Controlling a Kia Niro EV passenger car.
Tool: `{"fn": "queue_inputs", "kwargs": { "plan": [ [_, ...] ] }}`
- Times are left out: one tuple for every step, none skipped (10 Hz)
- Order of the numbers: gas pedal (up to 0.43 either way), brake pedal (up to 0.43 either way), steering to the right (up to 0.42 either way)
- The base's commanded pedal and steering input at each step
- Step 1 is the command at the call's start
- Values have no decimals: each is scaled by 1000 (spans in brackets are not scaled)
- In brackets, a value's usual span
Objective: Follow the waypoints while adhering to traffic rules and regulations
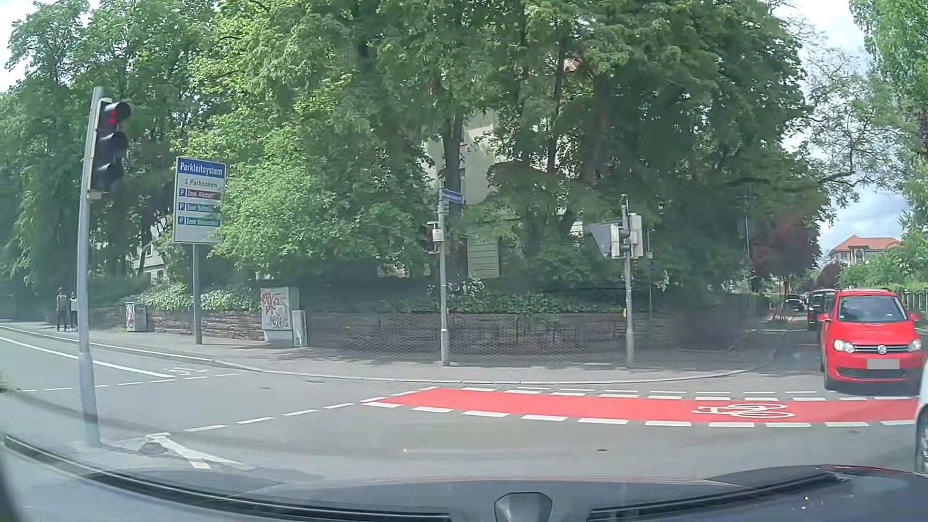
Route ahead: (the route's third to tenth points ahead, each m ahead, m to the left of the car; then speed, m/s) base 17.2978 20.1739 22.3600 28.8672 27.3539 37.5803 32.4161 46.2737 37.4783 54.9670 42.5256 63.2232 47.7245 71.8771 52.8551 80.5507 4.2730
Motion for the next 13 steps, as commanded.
{"fn": "queue_inputs", "kwargs": {
  "plan": [
    [59,0,-194],
    [20,0,-225],
    [20,0,-252],
    [20,0,-290],
    [20,0,-322],
    [20,0,-341],
    [28,0,-359],
    [47,0,-377],
    [47,0,-400],
    [59,0,-433],
    [59,0,-465],
    [59,0,-489],
    [59,0,-513]
  ]
}}
